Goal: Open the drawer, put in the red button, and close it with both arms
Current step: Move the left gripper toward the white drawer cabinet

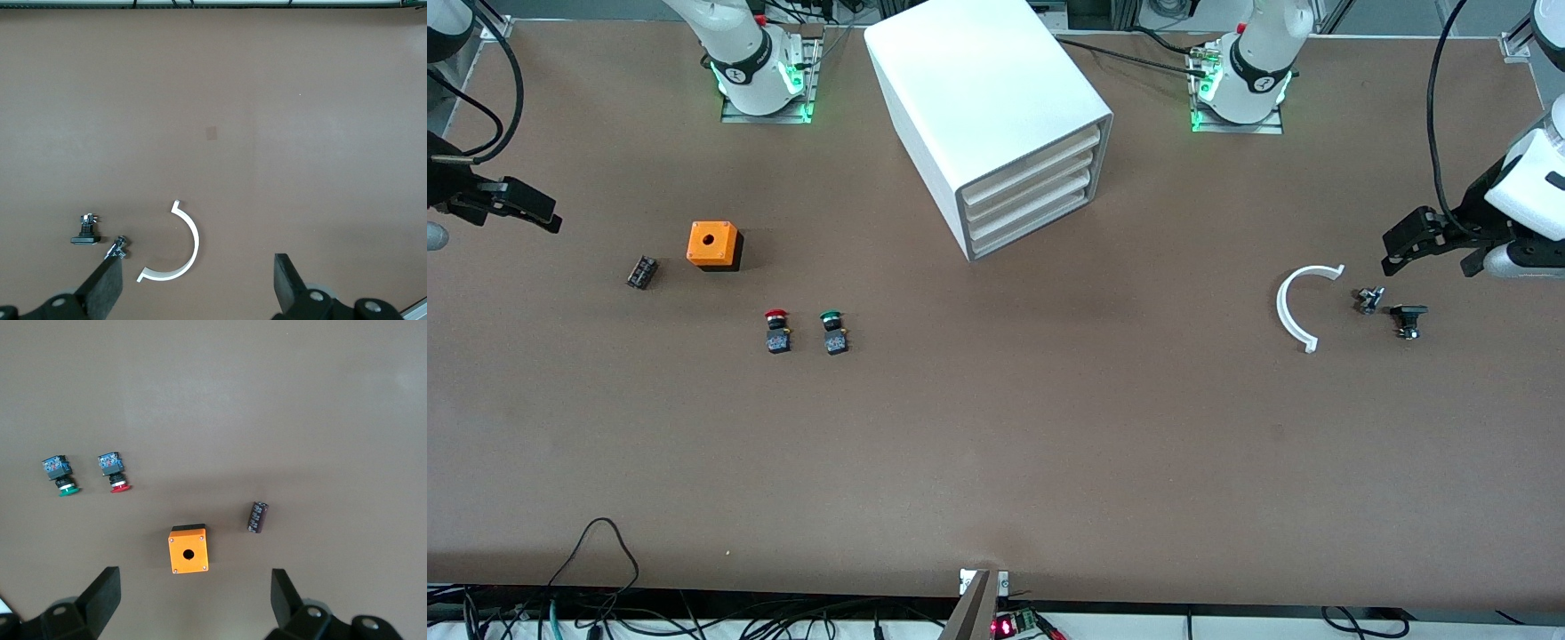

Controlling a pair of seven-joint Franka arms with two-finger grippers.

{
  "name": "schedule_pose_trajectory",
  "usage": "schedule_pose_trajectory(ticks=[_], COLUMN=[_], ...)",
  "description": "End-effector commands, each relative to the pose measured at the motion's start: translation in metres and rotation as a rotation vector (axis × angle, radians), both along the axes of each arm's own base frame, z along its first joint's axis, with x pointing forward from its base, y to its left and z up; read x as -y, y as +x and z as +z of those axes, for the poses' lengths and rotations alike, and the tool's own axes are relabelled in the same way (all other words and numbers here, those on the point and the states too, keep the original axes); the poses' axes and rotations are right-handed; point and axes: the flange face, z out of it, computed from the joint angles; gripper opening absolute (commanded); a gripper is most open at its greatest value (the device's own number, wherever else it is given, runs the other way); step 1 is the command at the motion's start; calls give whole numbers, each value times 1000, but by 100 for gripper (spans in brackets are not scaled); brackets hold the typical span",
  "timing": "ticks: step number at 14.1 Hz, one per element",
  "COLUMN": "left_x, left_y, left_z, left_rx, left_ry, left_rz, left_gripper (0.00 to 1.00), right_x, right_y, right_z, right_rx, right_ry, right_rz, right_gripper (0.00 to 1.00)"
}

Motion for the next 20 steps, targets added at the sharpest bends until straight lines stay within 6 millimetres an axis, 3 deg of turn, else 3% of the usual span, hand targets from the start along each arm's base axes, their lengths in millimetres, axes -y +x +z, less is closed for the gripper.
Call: schedule_pose_trajectory(ticks=[1, 6, 8, 10, 14, 15, 16, 18, 20], left_x=[0, 3, 15, 27, 56, 68, 97, 132, 166], left_y=[-2, 0, 6, 15, 20, 22, 20, 18, 0], left_z=[7, 8, -9, -43, -76, -98, -125, -168, -223], left_rx=[-8, -3, -33, -118, -202, -250, -325, -395, -491], left_ry=[24, 23, 22, 18, 1, -9, -36, -176, -352], left_rz=[-21, -24, -38, -64, -117, -138, -184, -194, -160], left_gripper=[100, 100, 100, 100, 100, 100, 100, 100, 100], right_x=[1, 1, 1, 2, 1, 1, 1, 1, 3], right_y=[-2, -1, -1, -1, -2, -2, -1, -3, -4], right_z=[5, 7, 7, 7, 8, 8, 8, 10, 10], right_rx=[8, 13, 13, 14, 14, 14, 16, 20, 21], right_ry=[20, 19, 19, 18, 16, 18, 16, 10, 13], right_rz=[-4, -14, -14, -13, -10, -12, -12, -11, -14], right_gripper=[100, 100, 100, 100, 100, 100, 100, 100, 100])
